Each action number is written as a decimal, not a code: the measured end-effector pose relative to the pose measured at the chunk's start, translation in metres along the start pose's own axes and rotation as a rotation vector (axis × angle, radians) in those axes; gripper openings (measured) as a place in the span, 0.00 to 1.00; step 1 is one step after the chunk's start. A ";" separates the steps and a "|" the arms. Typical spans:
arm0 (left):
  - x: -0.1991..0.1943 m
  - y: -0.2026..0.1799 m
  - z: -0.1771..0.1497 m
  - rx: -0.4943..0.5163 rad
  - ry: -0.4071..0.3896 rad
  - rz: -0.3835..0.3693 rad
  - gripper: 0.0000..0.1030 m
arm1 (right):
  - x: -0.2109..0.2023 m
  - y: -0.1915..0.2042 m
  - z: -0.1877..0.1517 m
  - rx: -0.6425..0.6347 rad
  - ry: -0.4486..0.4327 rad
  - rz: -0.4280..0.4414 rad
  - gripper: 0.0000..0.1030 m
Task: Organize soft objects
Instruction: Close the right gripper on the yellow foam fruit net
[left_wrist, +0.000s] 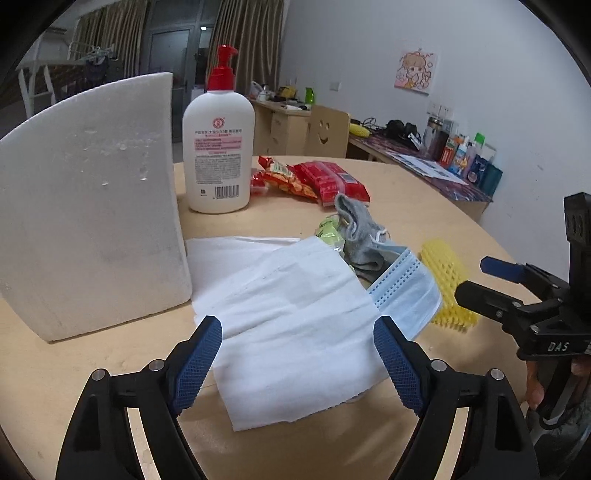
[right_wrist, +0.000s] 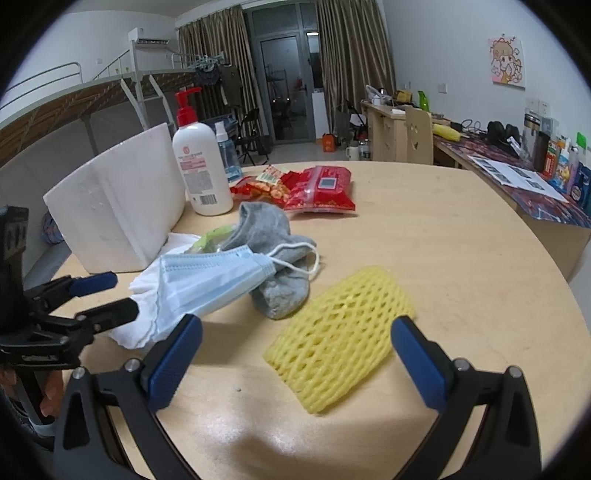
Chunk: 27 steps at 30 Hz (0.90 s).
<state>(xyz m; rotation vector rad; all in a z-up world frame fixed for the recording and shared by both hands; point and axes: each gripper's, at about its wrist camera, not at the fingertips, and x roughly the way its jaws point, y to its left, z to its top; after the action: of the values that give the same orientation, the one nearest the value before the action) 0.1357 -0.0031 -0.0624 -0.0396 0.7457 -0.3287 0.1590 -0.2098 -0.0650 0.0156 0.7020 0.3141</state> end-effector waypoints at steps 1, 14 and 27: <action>-0.001 0.000 0.000 -0.002 -0.005 -0.002 0.82 | 0.002 -0.001 0.001 0.004 0.008 -0.013 1.00; 0.023 0.002 -0.001 0.001 0.090 0.034 0.43 | 0.026 -0.014 0.000 0.028 0.127 -0.109 1.00; 0.021 0.003 -0.005 0.008 0.099 0.007 0.04 | 0.032 -0.016 -0.003 0.033 0.167 -0.132 0.80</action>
<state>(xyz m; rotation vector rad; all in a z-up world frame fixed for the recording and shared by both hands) 0.1477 -0.0067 -0.0806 -0.0134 0.8423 -0.3289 0.1847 -0.2158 -0.0892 -0.0256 0.8700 0.1784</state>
